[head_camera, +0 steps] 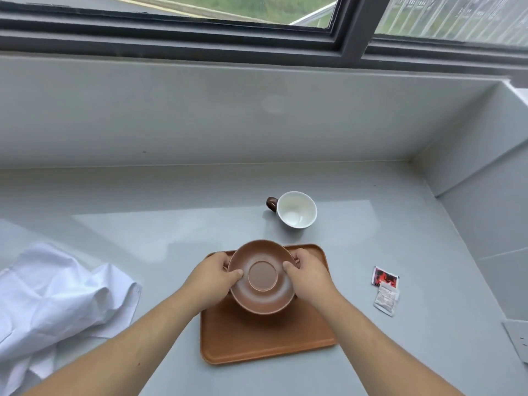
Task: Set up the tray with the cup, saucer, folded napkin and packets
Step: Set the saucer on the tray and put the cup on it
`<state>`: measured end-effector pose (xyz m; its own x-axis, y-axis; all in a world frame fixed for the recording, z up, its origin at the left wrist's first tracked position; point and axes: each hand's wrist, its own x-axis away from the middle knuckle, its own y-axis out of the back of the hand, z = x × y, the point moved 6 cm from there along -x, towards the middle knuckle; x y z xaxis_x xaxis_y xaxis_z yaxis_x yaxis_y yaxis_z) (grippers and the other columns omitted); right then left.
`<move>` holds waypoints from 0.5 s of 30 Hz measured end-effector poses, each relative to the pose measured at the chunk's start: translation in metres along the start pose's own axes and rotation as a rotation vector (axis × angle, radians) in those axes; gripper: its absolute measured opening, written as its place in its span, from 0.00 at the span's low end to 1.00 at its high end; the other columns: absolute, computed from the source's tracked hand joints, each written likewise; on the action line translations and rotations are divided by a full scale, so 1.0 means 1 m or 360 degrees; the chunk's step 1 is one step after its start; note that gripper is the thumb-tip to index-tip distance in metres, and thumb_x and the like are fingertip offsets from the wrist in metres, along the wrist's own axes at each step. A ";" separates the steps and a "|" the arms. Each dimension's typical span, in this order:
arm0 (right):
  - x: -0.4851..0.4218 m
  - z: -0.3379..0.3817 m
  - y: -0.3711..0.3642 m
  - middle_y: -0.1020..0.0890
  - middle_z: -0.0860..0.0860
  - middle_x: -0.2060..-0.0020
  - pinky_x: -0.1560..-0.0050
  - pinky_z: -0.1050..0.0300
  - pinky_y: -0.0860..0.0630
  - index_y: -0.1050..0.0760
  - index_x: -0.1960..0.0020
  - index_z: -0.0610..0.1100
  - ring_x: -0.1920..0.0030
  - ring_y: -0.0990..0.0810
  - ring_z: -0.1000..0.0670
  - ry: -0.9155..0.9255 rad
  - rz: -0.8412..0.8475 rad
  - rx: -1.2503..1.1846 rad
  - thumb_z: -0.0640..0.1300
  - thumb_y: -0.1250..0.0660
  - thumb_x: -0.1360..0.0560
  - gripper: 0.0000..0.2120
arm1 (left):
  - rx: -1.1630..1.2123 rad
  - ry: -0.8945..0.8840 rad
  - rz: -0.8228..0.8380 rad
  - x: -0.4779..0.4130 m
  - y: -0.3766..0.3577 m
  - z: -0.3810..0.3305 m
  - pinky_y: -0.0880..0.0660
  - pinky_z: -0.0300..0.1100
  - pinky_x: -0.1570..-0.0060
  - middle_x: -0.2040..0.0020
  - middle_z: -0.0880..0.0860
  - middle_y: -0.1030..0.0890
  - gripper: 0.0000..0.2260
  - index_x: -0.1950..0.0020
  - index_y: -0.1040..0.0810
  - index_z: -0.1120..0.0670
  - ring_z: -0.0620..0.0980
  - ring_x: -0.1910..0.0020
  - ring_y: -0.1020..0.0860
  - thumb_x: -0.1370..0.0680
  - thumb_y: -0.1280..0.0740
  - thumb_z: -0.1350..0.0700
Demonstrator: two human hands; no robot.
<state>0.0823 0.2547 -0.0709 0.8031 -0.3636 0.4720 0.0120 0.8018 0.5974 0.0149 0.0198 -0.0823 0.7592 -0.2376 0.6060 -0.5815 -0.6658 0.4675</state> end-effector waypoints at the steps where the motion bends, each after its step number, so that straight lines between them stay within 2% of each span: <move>1: 0.004 -0.008 -0.001 0.19 0.56 0.63 0.67 0.60 0.26 0.25 0.55 0.55 0.66 0.20 0.58 -0.0005 0.0020 0.0042 0.51 0.34 0.21 0.04 | 0.0026 -0.0014 0.0059 0.002 -0.008 0.003 0.16 0.54 0.51 0.60 0.51 0.13 0.06 0.53 0.21 0.49 0.49 0.62 0.13 0.22 0.28 0.48; 5: 0.015 -0.033 -0.004 0.22 0.55 0.65 0.65 0.56 0.28 0.29 0.53 0.52 0.63 0.22 0.53 0.0014 0.0047 0.0238 0.54 0.35 0.21 0.07 | -0.0028 -0.0029 0.0151 0.011 -0.030 0.016 0.16 0.57 0.52 0.65 0.49 0.13 0.10 0.54 0.24 0.52 0.48 0.68 0.13 0.22 0.28 0.48; 9: 0.016 -0.042 -0.008 0.22 0.55 0.62 0.61 0.53 0.27 0.28 0.47 0.52 0.58 0.21 0.50 0.0049 0.0059 0.0340 0.54 0.36 0.20 0.07 | -0.0069 -0.0024 0.0186 0.015 -0.041 0.024 0.17 0.56 0.50 0.65 0.48 0.13 0.09 0.53 0.25 0.51 0.47 0.69 0.14 0.22 0.30 0.47; 15: 0.015 -0.043 -0.012 0.20 0.51 0.59 0.56 0.49 0.23 0.31 0.48 0.49 0.56 0.20 0.44 0.0061 0.0066 0.0354 0.54 0.40 0.17 0.08 | -0.0173 0.0021 0.0095 0.012 -0.042 0.031 0.18 0.50 0.50 0.68 0.48 0.13 0.10 0.54 0.26 0.51 0.43 0.68 0.15 0.21 0.32 0.45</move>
<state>0.1194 0.2603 -0.0986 0.8221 -0.3108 0.4770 -0.1498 0.6902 0.7080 0.0574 0.0234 -0.1145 0.7190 -0.2648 0.6426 -0.6542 -0.5699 0.4972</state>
